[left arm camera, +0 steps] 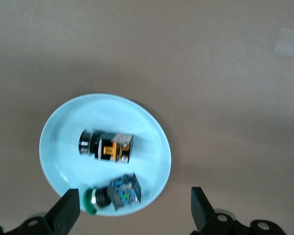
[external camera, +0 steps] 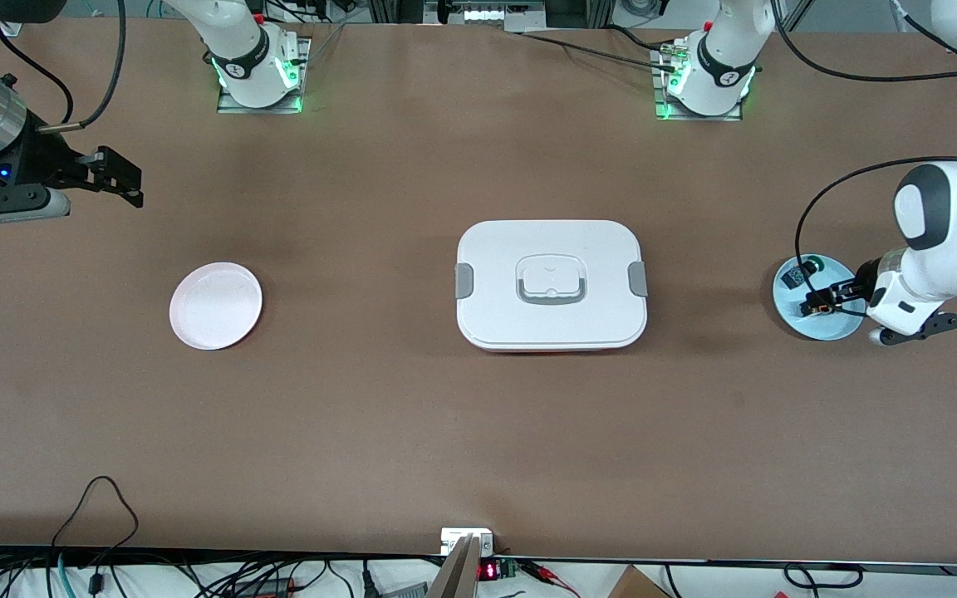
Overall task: Transfer orange switch to right arm and place
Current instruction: 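Lower the left gripper over the orange switch on the blue plate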
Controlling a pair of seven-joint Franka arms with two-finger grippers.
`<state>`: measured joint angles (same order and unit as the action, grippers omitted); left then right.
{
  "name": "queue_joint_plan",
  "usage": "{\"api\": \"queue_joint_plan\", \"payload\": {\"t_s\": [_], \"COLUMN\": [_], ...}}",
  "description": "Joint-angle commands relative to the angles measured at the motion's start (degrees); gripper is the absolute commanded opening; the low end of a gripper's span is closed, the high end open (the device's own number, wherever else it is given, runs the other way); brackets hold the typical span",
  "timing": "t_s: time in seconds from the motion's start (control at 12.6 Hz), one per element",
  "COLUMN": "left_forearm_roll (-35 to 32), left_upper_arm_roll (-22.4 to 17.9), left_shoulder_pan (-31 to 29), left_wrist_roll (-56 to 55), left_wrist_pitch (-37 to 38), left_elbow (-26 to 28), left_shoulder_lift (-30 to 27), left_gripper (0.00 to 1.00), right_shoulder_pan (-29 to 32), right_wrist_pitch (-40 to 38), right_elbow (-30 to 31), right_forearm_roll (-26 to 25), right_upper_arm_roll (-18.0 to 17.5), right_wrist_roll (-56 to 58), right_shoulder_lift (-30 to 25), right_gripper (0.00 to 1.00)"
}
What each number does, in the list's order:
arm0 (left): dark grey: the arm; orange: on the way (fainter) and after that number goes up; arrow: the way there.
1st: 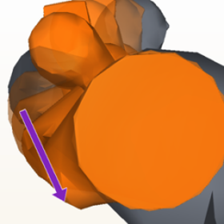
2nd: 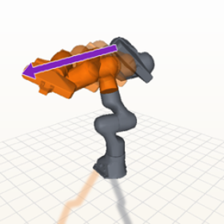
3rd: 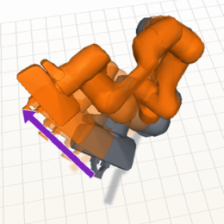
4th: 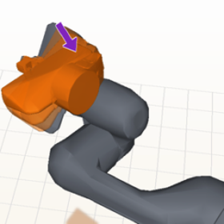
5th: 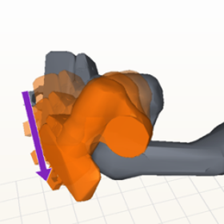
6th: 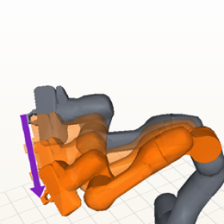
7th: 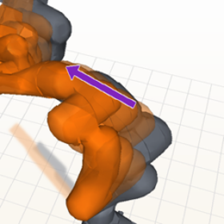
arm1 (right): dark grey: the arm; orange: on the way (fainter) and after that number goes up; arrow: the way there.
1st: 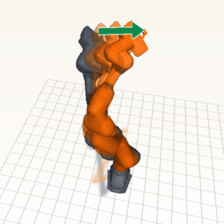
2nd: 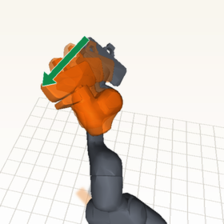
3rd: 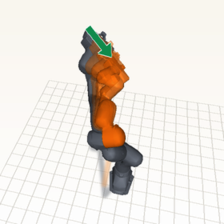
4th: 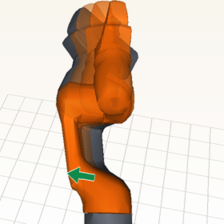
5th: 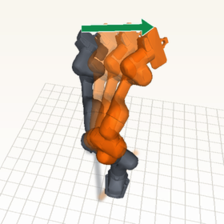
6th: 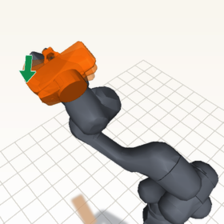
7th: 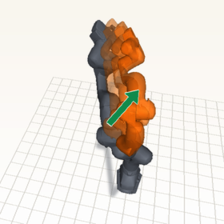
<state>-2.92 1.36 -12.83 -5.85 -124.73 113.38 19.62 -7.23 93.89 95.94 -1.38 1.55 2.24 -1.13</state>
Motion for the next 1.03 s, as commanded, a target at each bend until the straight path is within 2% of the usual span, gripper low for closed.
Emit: {"api": "queue_joint_plan", "payload": {"t_s": [0.0, 0.4, 0.95], "left_forearm_roll": [-0.24, -0.24, -0.33], "left_upper_arm_roll": [0.04, 0.04, 0.04], "left_shoulder_pan": [-1.93, -4.73, -5.98], "left_wrist_roll": [4.26, 9.88, 11.48], "left_wrist_pitch": [-7.95, -24.66, -28.55], "left_elbow": [3.94, 11.06, 11.42], "left_shoulder_lift": [0.24, 3.05, 5.78], "left_gripper": [1.0, 1.0, 1.0], "right_shoulder_pan": [0.29, 0.29, 0.29], "right_wrist_pitch": [-0.64, -0.64, -0.64], "right_elbow": [-1.19, -1.19, -1.19], "right_forearm_roll": [0.24, 0.24, 0.24], "right_upper_arm_roll": [-0.23, -0.23, -0.23], "right_wrist_roll": [-0.57, -0.57, -0.57], "right_shoulder_lift": [0.42, 0.42, 0.42], "right_gripper": [1.0, 1.0, 1.0]}}
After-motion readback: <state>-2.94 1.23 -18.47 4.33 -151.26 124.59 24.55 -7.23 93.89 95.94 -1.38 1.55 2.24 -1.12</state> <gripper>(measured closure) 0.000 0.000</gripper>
